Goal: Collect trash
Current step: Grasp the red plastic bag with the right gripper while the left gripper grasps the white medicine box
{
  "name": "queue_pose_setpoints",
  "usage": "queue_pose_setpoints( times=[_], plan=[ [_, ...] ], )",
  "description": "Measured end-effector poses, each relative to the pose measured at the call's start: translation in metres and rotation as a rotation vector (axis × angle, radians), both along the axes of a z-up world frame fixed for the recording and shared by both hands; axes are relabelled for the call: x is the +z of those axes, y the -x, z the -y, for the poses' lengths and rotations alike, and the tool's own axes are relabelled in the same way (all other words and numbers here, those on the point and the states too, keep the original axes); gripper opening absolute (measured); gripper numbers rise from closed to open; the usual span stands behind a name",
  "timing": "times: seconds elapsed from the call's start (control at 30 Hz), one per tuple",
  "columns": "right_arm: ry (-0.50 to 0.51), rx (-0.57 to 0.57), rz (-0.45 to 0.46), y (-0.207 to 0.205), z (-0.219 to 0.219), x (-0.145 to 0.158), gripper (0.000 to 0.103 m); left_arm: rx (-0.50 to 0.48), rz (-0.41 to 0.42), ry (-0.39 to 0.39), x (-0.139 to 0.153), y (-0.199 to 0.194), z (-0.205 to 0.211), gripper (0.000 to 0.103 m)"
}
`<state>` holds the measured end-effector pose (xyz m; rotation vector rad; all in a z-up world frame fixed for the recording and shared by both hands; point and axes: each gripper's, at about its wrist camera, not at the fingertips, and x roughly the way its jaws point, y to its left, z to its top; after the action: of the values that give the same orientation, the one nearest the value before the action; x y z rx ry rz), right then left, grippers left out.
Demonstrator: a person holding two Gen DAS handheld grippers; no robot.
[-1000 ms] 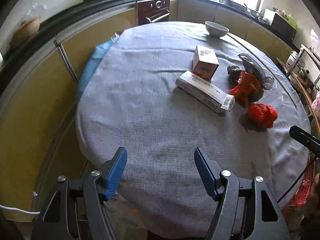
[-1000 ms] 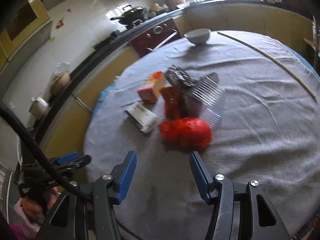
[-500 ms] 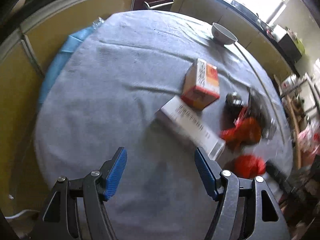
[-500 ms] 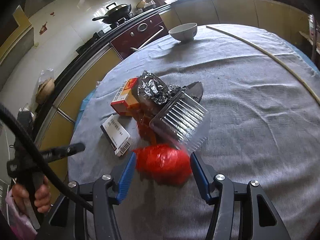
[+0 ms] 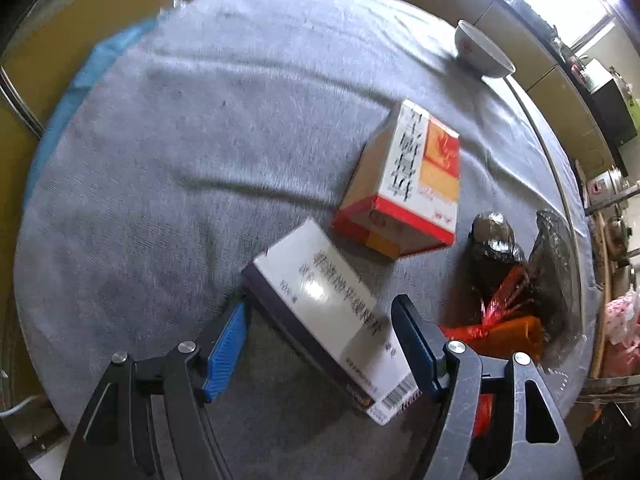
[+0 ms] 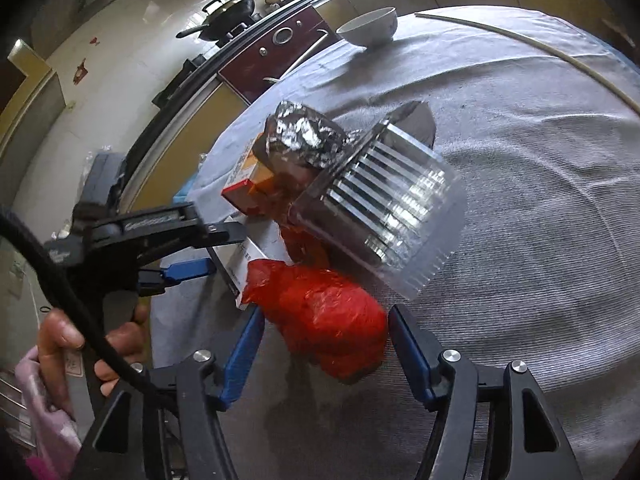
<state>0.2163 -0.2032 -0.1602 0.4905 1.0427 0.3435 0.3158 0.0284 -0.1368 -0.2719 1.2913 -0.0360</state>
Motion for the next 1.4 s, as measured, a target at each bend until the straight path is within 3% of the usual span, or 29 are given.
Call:
queue_pose_setpoints(
  times=[0.07, 0.17, 0.23, 0.43, 0.7, 0.73, 0.83, 0.93, 1.07, 1.13, 1.17, 1.23, 1.4],
  plan=[
    [0.002, -0.006, 0.008, 0.001, -0.002, -0.002, 0.067, 0.002, 0.002, -0.013, -0.002, -0.002, 0.003, 0.073],
    [-0.018, 0.001, 0.008, 0.004, -0.003, -0.005, 0.051, 0.005, 0.028, -0.037, -0.003, 0.000, 0.006, 0.073],
    [-0.023, 0.006, 0.010, 0.007, -0.004, -0.005, 0.050, -0.002, 0.051, -0.063, -0.003, 0.000, 0.008, 0.067],
    [-0.060, 0.004, 0.020, 0.022, 0.002, -0.001, 0.050, -0.041, 0.086, -0.072, -0.001, 0.005, 0.012, 0.061],
    [-0.039, 0.005, 0.081, 0.048, 0.015, 0.022, 0.050, -0.132, 0.110, -0.091, 0.006, 0.043, 0.010, 0.053],
    [-0.033, -0.001, 0.085, 0.051, 0.016, 0.025, 0.050, -0.146, 0.120, -0.095, 0.008, 0.050, 0.011, 0.042],
    [-0.020, -0.017, 0.099, 0.063, 0.023, 0.029, 0.050, -0.186, 0.170, -0.119, 0.023, 0.066, 0.015, 0.026],
    [0.005, -0.027, 0.108, 0.075, 0.027, 0.030, 0.050, -0.210, 0.151, -0.120, 0.023, 0.079, 0.015, 0.026],
    [0.005, -0.042, 0.104, 0.089, 0.037, 0.028, 0.050, -0.177, 0.102, -0.038, 0.019, 0.086, 0.001, 0.032],
    [0.011, -0.044, 0.104, 0.093, 0.038, 0.029, 0.050, -0.169, 0.104, -0.031, 0.021, 0.092, -0.002, 0.061],
    [0.012, -0.045, 0.103, 0.094, 0.038, 0.029, 0.050, -0.159, 0.120, -0.037, 0.024, 0.095, -0.003, 0.066],
    [0.009, -0.044, 0.103, 0.097, 0.040, 0.028, 0.050, -0.159, 0.135, -0.047, 0.025, 0.103, 0.000, 0.068],
    [-0.003, -0.042, 0.098, 0.098, 0.039, 0.025, 0.050, -0.171, 0.085, -0.107, 0.010, 0.108, 0.011, 0.069]
  ],
)
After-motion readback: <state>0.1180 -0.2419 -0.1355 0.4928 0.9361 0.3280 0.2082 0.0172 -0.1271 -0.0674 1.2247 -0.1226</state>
